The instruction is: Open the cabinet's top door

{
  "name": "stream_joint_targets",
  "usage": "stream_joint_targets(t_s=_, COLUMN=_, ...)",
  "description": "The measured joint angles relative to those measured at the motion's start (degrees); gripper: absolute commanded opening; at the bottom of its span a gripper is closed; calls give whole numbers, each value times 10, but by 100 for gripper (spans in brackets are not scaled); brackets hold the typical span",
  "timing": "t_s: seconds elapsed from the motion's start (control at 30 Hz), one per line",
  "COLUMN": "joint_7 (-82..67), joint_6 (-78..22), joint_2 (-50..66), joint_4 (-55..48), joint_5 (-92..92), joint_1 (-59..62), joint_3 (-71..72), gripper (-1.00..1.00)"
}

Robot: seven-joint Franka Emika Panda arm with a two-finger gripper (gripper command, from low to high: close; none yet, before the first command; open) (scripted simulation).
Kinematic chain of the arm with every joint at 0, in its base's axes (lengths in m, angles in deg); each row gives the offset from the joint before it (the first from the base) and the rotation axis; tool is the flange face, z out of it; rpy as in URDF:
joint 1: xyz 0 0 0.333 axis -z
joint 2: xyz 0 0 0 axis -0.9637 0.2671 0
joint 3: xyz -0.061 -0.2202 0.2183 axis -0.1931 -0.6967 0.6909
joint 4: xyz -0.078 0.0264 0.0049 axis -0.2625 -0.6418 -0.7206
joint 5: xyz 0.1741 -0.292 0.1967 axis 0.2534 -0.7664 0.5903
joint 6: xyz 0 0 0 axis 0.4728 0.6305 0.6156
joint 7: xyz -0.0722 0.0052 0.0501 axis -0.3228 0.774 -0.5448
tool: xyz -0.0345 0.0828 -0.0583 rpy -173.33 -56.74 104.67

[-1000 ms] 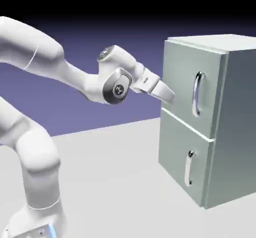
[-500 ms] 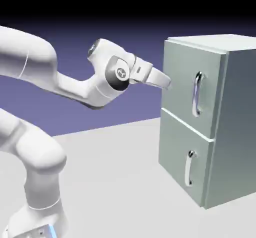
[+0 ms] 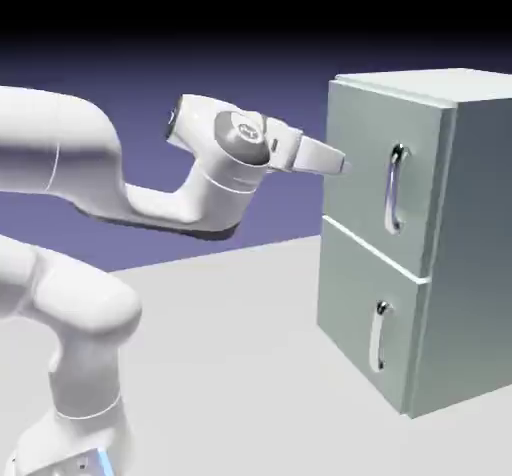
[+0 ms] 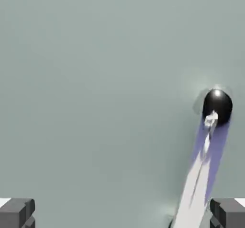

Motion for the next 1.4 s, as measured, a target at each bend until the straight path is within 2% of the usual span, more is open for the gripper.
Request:
stream_joint_targets(t_s=0.8, joint_7=407, joint_6=-57, joint_2=-122, joint_4=-52, joint_5=-598, joint_1=-194, joint_3=-235, gripper=0)
stream_joint_targets(t_s=0.87, joint_7=413, joint_6=-58, joint_2=-123, joint_4=-53, joint_5=-606, joint_1=-197, joint_3=-238, gripper=0)
stream_joint_targets(t_s=1.0, joint_7=418, joint_6=-76, joint_2=-98, joint_4=-113, joint_5=-618, joint_1=-279, joint_3=-278, gripper=0)
stream_joint_targets(t_s=1.03, joint_7=420, joint_6=-80, joint_2=-93, joint_4=-127, joint_5=-621, joint_1=-298, joint_3=-287, gripper=-100)
stream_joint_targets(t_s=1.1, joint_7=420, joint_6=-80, joint_2=-93, joint_4=-127, joint_5=-621, joint_1=-298, joint_3=-287, gripper=-100)
stream_joint_targets(t_s=1.27, joint_7=523, joint_6=-124, joint_2=-16, joint_4=-64, joint_5=-612, joint_1=-194, joint_3=-201, gripper=-100)
stream_joint_targets(t_s=1.4, joint_7=528, joint_6=-177, joint_2=-3, joint_4=-1, joint_5=-550, joint_1=-112, joint_3=-120, gripper=-100)
